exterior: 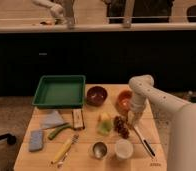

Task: Place brush in table surface

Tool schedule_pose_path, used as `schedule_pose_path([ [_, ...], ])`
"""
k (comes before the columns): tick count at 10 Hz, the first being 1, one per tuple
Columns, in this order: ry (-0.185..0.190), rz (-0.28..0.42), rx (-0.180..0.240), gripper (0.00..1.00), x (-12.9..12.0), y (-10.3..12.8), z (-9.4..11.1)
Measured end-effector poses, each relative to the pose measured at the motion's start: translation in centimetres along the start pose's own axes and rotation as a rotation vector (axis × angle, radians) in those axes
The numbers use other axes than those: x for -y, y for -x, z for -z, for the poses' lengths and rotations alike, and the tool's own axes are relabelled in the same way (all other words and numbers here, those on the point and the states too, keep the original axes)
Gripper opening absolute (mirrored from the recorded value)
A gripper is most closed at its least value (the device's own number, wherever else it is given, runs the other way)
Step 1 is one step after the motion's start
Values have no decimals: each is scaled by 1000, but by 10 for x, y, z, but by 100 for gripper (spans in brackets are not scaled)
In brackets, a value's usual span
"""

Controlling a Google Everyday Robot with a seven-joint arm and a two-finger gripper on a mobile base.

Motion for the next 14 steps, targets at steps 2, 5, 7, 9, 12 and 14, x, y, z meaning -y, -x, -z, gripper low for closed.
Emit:
schedule_pose_path([
  [2,0,0,2,80,0,1,-2],
  [5,0,-1,-4,80,0,-1,-2],
  [7,-8,0,4,80,1,-2,-1],
  [9,-15,2,12,80,-1,-5,5],
  [12,-28,13,42,80,-6,-11,19],
  [14,-31,21,75,80,-11,-18,32],
])
